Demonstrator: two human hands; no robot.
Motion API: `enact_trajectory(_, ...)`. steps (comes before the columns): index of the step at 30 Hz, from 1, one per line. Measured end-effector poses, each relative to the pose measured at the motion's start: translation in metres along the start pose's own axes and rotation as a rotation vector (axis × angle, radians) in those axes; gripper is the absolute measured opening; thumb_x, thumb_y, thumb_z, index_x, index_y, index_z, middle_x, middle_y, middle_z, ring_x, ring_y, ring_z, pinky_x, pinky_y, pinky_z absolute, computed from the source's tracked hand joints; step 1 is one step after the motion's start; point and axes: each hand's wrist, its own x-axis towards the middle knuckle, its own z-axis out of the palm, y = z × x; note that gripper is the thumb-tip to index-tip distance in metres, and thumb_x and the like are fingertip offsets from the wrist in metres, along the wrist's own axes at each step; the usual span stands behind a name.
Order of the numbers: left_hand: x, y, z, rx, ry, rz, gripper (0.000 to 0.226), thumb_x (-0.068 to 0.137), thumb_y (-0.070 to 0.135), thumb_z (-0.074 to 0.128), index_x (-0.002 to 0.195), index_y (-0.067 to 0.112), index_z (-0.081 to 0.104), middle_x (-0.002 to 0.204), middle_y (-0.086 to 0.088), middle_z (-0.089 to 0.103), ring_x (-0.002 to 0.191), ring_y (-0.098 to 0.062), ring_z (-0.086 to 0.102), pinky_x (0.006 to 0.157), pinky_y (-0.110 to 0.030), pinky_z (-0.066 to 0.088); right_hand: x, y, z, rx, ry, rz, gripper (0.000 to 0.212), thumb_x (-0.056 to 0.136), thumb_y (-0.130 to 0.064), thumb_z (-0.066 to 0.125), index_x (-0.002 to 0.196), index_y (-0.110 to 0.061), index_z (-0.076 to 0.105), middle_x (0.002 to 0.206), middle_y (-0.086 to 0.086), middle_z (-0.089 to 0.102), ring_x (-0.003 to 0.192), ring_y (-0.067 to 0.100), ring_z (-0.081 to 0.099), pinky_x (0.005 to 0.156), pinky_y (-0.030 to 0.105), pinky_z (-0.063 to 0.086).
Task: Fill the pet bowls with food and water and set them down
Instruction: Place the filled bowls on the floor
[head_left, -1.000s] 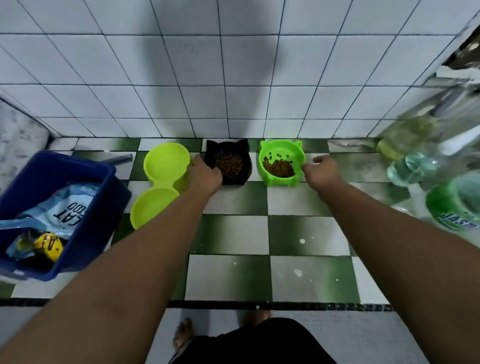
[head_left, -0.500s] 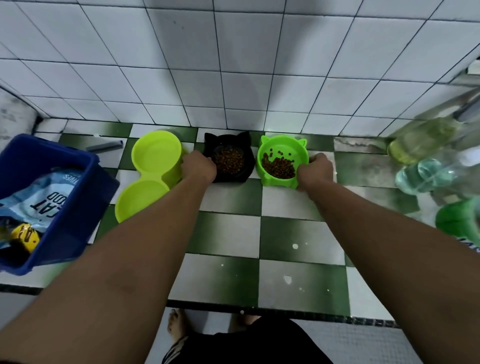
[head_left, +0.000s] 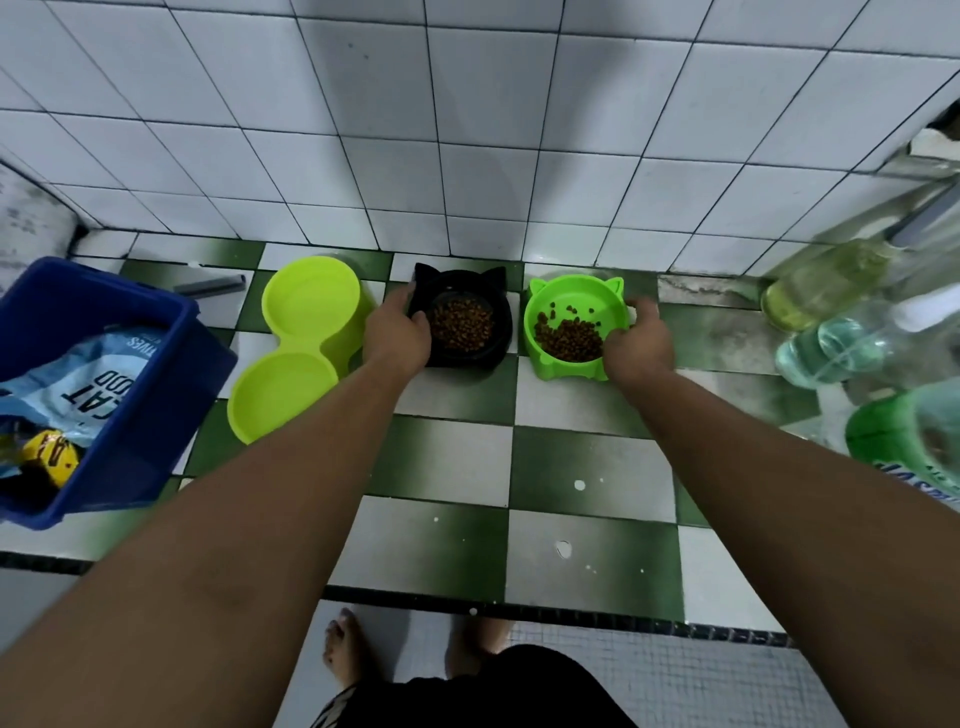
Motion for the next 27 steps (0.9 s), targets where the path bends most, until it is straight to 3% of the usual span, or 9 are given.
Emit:
enact_trajectory(4,-0.012,-0.001,-0.007,-0.053,0.012,0.028,0.048,0.104,0.011,0.047,0.151,0.020,0.047,0.145,-0.006,0.058,0.128,-0.028,0.056,0.101,-0.024,0.042,-0.001,0.005,-0.005,0.065,0.008,-0.036,0.058,0.087,-0.002,0.043,0.142,-0.022,0.049,0.111,0.018,0.066,0.093,0.031,0.062,0.073,0.027,0.041)
enact_trajectory(7,-0.022,-0.002,-0.017,-0.054,0.019,0.070,0.048,0.103,0.011,0.048,0.150,0.016,0.049,0.148,-0.006,0.056,0.133,-0.026,0.053,0.102,-0.021,0.037,-0.008,0.005,-0.008,0.100,0.004,-0.077,0.062,0.085,-0.008,0.044,0.145,-0.023,0.048,0.098,0.014,0.063,0.084,0.023,0.058,0.084,0.037,0.055)
enact_trajectory(9,-0.028,-0.004,-0.026,-0.062,0.043,0.106,0.047,0.101,0.011,0.051,0.148,0.015,0.052,0.148,-0.007,0.056,0.135,-0.025,0.052,0.108,-0.023,0.036,-0.012,0.004,-0.012,0.105,0.002,-0.099,0.066,0.079,-0.016,0.042,0.144,-0.025,0.049,0.092,0.007,0.059,0.080,0.022,0.058,0.087,0.045,0.057)
enact_trajectory(12,-0.041,-0.007,-0.045,-0.128,0.054,0.109,0.046,0.100,0.014,0.054,0.145,0.018,0.057,0.145,-0.007,0.059,0.131,-0.024,0.055,0.109,-0.030,0.043,-0.027,-0.001,-0.015,0.183,-0.030,-0.094,0.068,0.075,-0.019,0.042,0.142,-0.032,0.051,0.088,0.005,0.066,0.073,0.030,0.068,0.078,0.052,0.060)
enact_trajectory(17,-0.050,-0.035,-0.089,-0.371,0.033,0.043,0.051,0.081,0.042,0.058,0.132,0.044,0.061,0.117,-0.006,0.073,0.095,-0.029,0.072,0.083,-0.052,0.061,-0.072,-0.031,-0.024,0.322,-0.056,-0.122,0.060,0.078,-0.017,0.047,0.133,-0.040,0.057,0.103,0.003,0.070,0.082,0.034,0.072,0.063,0.059,0.060)
enact_trajectory(21,-0.114,-0.038,-0.149,-0.589,0.051,-0.037,0.044,0.097,0.019,0.060,0.139,0.035,0.061,0.112,-0.003,0.067,0.094,-0.023,0.068,0.067,-0.055,0.064,-0.138,-0.064,-0.024,0.435,-0.088,-0.145,0.058,0.087,-0.004,0.047,0.138,-0.030,0.056,0.103,0.011,0.068,0.089,0.039,0.070,0.062,0.062,0.058)
enact_trajectory(27,-0.186,-0.107,-0.230,-0.647,0.177,-0.059,0.042,0.101,0.016,0.058,0.141,0.030,0.060,0.128,-0.005,0.063,0.108,-0.030,0.064,0.073,-0.058,0.062,-0.240,-0.102,0.004,0.438,-0.200,-0.256,0.058,0.086,-0.004,0.047,0.137,-0.029,0.057,0.110,0.011,0.068,0.088,0.035,0.070,0.062,0.060,0.059)
